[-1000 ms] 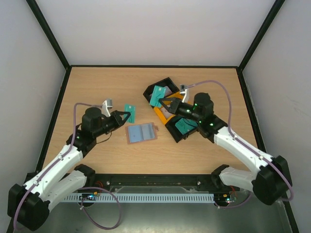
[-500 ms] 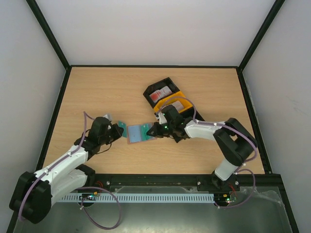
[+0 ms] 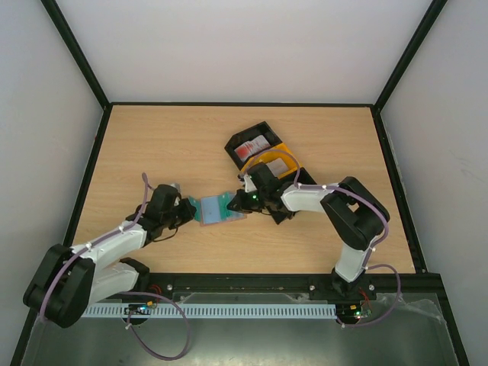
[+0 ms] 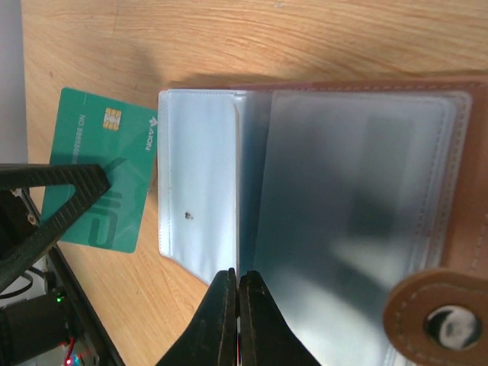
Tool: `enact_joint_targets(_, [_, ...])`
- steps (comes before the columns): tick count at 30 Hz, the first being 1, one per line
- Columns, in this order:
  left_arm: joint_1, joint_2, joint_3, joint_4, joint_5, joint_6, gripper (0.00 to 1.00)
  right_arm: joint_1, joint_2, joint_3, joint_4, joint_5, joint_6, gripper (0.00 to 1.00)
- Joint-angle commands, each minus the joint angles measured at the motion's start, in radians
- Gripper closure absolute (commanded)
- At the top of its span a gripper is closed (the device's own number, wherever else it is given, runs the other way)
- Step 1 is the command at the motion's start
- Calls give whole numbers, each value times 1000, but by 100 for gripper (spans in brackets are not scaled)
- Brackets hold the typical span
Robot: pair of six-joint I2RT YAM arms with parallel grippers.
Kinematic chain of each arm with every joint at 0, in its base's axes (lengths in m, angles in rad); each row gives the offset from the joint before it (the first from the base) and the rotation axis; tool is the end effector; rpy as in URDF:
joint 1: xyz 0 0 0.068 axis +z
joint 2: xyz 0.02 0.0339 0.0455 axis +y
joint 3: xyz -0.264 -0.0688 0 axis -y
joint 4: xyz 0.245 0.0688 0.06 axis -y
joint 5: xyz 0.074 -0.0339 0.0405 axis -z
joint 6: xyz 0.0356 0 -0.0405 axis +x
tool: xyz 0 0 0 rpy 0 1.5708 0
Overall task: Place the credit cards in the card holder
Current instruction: Insert the credit card into the card holder.
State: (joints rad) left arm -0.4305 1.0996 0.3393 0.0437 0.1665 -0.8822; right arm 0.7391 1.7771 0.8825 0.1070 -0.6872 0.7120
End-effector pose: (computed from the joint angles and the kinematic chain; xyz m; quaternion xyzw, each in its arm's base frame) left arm 0.1805 -0.0894 0.1517 -0.1695 0.8917 -0.3119 0.2808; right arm 0.2404 0.2497 0.1464 -0.1404 0.8685 0.4714 0.0622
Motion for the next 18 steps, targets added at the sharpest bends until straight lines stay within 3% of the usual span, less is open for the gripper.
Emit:
enact_joint_targets(1, [4, 22, -9, 11, -23, 23, 97, -3, 24, 32, -26, 69, 13, 98])
enact_joint_targets(6, [4, 47, 7, -1, -28, 22, 97, -8, -6, 48, -116, 217, 35, 97])
enact_joint_targets(18, [4, 74, 27, -10, -15, 41, 98, -8, 47, 20, -31, 5, 21, 96])
